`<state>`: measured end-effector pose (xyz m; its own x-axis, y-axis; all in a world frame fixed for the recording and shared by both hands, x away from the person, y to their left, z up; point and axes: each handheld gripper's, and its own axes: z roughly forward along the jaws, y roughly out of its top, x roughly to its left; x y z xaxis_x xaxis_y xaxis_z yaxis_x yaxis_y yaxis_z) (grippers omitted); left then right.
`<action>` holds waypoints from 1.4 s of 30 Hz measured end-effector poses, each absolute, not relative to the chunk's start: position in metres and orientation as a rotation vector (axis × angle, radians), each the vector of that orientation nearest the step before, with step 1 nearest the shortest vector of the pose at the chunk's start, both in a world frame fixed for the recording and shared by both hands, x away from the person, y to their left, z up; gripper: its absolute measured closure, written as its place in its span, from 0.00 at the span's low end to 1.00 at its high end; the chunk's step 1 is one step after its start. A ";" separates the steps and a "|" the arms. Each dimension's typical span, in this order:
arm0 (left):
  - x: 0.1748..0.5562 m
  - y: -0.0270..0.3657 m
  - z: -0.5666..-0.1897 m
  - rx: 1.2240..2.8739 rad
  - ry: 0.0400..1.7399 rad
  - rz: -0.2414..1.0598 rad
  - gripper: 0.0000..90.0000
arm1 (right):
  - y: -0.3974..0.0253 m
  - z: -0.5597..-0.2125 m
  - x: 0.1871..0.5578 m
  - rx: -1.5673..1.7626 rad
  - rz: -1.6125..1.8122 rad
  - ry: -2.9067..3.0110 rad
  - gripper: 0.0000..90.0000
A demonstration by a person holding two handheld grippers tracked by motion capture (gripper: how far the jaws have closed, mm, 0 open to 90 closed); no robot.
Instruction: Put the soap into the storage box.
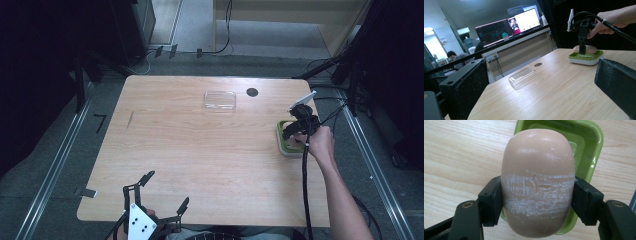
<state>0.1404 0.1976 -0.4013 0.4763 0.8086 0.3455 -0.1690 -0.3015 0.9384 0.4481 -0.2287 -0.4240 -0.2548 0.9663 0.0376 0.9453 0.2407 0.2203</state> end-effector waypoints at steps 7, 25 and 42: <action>0.140 0.198 -0.401 1.588 0.567 1.076 0.00 | -0.230 -0.430 0.450 1.888 0.352 2.339 0.37; 0.140 0.198 -0.401 1.587 0.569 1.076 0.00 | -0.238 -0.444 0.452 1.967 0.417 2.239 0.37; 0.140 0.198 -0.401 1.587 0.568 1.076 0.00 | -0.237 -0.453 0.453 1.970 0.425 2.211 0.37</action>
<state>0.1405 0.1978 -0.4012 0.4761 0.8085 0.3459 -0.1701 -0.3013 0.9382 0.4528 -0.2368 -0.4534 -0.1264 0.9891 0.0755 0.9466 0.0975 0.3073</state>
